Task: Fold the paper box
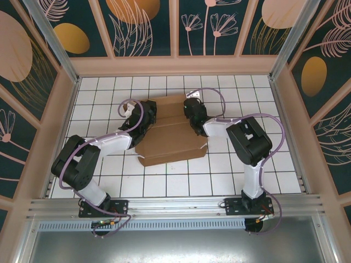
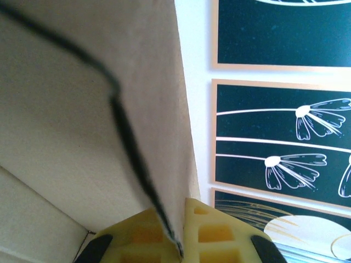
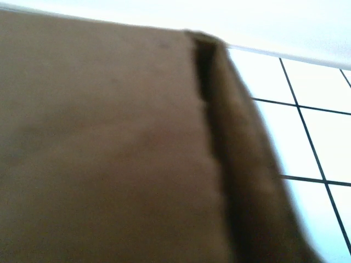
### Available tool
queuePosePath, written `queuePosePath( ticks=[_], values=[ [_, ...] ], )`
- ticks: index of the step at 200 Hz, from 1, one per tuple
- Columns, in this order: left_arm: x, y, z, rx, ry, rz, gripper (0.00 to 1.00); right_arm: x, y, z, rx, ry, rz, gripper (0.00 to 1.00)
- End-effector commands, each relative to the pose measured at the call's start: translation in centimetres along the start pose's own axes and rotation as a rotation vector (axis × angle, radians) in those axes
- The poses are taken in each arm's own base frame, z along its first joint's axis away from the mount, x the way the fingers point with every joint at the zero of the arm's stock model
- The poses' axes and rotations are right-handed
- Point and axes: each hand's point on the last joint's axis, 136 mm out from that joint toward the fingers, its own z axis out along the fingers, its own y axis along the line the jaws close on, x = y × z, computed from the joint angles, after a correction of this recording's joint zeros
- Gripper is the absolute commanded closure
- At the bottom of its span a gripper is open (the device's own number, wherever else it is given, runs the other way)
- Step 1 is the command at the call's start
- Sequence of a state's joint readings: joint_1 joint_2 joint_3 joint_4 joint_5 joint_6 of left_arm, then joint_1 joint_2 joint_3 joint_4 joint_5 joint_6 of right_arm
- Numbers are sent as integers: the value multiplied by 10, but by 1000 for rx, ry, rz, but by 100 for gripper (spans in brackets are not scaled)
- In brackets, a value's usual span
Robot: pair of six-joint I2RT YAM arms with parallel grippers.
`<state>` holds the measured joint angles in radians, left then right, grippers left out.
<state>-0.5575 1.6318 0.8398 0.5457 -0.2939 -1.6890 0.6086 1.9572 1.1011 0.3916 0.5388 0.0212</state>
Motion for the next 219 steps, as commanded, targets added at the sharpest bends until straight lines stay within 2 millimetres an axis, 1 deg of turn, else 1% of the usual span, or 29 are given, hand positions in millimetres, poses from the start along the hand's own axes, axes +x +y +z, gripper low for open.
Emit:
queuePosePath(
  ticks=[1, 9, 27, 40, 47, 48, 50, 56, 64, 66, 68, 84, 104, 106, 108, 119, 132, 149, 174, 188, 208, 219],
  values=[
    [-3, 62, -2, -193, -8, 47, 100, 31, -30, -3, 24, 82, -26, 53],
    [-4, 64, -2, -195, -11, 51, 100, 24, -25, -9, -32, 58, -18, 45],
    [-5, 64, -2, -194, -16, 69, 100, 9, -23, -20, -76, 16, 1, 31],
    [-5, 66, -2, -198, -13, 66, 100, 1, -22, -29, -108, -21, 7, 23],
    [-4, 68, -1, -200, -12, 64, 100, -5, -22, -36, -126, -54, 15, 20],
    [-5, 68, -1, -201, -12, 64, 100, -3, -22, -37, -132, -51, 12, 19],
    [-5, 68, -1, -201, -12, 64, 100, -7, -23, -40, -135, -66, 16, 19],
    [-4, 68, -1, -201, -11, 64, 100, -9, -22, -47, -160, -98, 29, 18],
    [-4, 67, -1, -200, -11, 65, 100, -18, -20, -60, -207, -148, 55, 19],
    [-4, 67, -1, -200, -11, 66, 100, -19, -28, -59, -203, -157, 70, 20],
    [-4, 67, -1, -200, -12, 65, 100, -21, -31, -61, -208, -167, 81, 20],
    [-3, 64, 0, -201, -11, 72, 100, -31, -40, -82, -250, -254, 138, 24],
    [-3, 60, 0, -197, -11, 77, 100, -34, -45, -107, -293, -348, 157, 28],
    [-3, 59, 0, -195, -10, 77, 100, -31, -46, -108, -292, -346, 154, 27],
    [-3, 59, 1, -195, -10, 76, 100, -36, -48, -112, -290, -375, 161, 28],
    [-2, 59, 1, -198, -7, 77, 100, -31, -52, -116, -300, -394, 164, 27],
    [-1, 59, 2, -197, -1, 75, 100, -25, -47, -114, -377, -373, 147, 29],
    [1, 60, 3, -200, 8, 69, 100, -17, -37, -95, -393, -279, 104, 33],
    [3, 59, 3, -198, 15, 62, 100, -10, -21, -80, -408, -229, 64, 36],
    [3, 58, 2, -199, 17, 62, 100, -11, -14, -73, -412, -224, 53, 36],
    [4, 60, 3, -214, 24, 63, 100, -7, -6, -62, -416, -208, 35, 34],
    [6, 60, 4, -215, 33, 61, 100, -7, -5, -55, -387, -201, 24, 34]
  ],
)
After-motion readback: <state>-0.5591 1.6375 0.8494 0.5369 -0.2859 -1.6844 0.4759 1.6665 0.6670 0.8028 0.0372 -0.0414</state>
